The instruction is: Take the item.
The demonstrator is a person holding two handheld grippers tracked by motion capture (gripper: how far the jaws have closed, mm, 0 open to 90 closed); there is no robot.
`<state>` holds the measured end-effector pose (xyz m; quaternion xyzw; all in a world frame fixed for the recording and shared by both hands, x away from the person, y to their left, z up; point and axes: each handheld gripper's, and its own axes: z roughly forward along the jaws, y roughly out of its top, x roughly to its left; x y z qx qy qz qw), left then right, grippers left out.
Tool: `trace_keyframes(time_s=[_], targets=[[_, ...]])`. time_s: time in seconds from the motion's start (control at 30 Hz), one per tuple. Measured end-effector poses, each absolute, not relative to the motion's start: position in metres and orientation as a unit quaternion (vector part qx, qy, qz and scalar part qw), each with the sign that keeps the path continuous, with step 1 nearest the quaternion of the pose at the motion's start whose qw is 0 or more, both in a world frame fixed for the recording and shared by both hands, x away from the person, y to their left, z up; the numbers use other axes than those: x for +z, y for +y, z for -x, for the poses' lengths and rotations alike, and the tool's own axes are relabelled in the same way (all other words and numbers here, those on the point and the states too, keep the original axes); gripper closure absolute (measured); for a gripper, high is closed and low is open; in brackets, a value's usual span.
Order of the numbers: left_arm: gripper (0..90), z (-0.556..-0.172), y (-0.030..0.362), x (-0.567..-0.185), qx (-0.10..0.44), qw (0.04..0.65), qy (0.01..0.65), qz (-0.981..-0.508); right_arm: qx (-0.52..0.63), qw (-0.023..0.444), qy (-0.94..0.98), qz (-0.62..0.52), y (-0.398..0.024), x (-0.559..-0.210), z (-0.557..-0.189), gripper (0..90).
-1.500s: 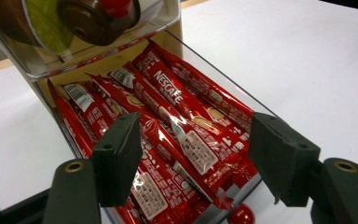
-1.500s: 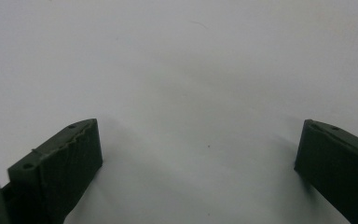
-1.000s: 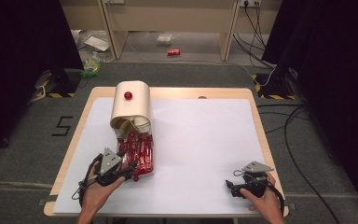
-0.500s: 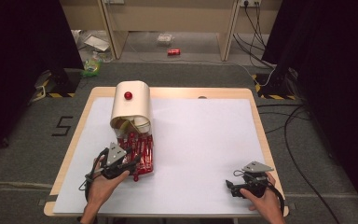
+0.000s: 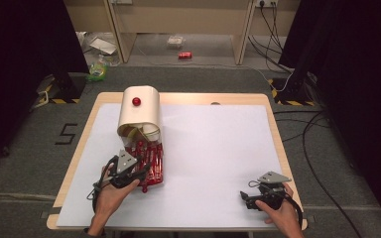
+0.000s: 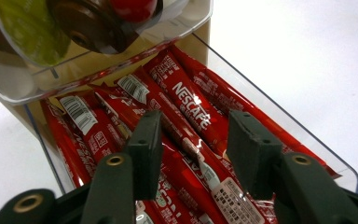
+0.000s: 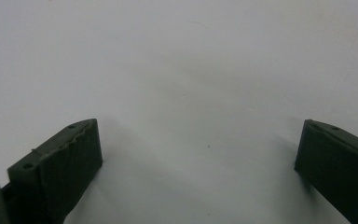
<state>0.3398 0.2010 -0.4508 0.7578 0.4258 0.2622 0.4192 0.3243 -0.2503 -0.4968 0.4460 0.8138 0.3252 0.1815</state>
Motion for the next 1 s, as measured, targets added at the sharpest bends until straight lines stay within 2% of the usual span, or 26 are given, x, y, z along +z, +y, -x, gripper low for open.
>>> trace_keyframes(time_s=[0.4,0.53,0.7,0.8,1.0], targets=[[66.0,-0.339,0.19,-0.457,0.268,0.391,0.421,-0.774,0.325,0.182,0.814,-0.446,-0.25,-0.497,-0.324,0.8],[68.4,-0.34,0.194,-0.457,0.263,0.398,0.432,-0.765,0.325,0.182,0.814,-0.446,-0.25,-0.497,-0.324,0.8],[76.2,-0.34,0.198,-0.457,0.272,0.401,0.434,-0.759,0.325,0.182,0.814,-0.446,-0.25,-0.497,-0.324,0.7],[84.4,-0.338,0.195,-0.458,0.284,0.397,0.427,-0.762,0.325,0.181,0.814,-0.446,-0.25,-0.497,-0.324,0.7],[86.8,-0.337,0.199,-0.453,0.281,0.396,0.417,-0.769,0.325,0.181,0.814,-0.446,-0.25,-0.497,-0.324,0.7]])
